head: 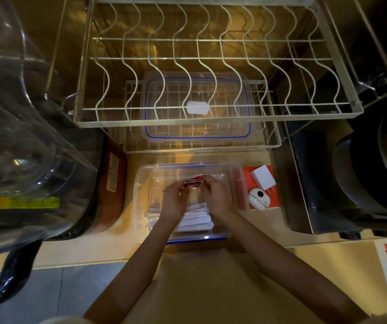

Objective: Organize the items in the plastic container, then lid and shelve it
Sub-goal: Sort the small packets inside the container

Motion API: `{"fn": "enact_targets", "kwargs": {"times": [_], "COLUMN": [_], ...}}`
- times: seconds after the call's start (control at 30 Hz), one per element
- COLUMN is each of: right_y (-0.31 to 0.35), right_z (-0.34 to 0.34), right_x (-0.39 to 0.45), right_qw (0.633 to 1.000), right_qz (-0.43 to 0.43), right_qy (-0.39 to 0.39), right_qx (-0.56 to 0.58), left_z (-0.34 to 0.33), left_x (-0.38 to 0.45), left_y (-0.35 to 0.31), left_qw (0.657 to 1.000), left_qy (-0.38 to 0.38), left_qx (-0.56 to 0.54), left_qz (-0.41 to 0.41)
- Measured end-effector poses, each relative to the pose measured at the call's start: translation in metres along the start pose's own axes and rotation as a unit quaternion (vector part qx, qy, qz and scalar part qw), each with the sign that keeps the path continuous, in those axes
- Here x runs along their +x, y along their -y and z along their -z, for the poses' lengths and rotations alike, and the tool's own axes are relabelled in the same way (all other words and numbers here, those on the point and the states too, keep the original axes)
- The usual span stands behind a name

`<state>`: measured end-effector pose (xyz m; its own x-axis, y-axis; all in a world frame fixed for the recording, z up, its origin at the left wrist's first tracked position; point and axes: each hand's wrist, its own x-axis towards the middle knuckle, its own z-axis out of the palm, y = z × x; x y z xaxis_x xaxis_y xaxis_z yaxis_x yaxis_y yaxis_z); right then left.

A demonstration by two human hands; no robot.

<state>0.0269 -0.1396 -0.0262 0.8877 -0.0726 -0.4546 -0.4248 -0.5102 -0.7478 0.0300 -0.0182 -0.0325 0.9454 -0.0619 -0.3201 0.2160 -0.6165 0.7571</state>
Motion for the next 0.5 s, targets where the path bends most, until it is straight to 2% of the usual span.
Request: {"fn": "enact_targets", "kwargs": {"times": [0.23,0.33,0.5], "right_y": [0.003,0.006,0.005], "right_z": [0.028,0.039,0.054], "right_x": [-0.003,-0.007,-0.018], "right_qw": [0.998,0.996,0.991], "right_qz": [-0.033,-0.048,-0.058], "right_qy": [0.001,0.029,0.043], "right_qx": [-0.046,-0.075,-0.108], "left_z": [0.001,0.000,-0.001], "left_x": [0.006,0.009,0.015], "left_y": [-0.010,-0.018,-0.021], "left_qw": [0.999,0.994,0.980], "left_qy": [0.042,0.087,0.173], "left_qx": [-0.005,-0.068,-0.096], "left_qz": [-0.003,0.015,0.031]}}
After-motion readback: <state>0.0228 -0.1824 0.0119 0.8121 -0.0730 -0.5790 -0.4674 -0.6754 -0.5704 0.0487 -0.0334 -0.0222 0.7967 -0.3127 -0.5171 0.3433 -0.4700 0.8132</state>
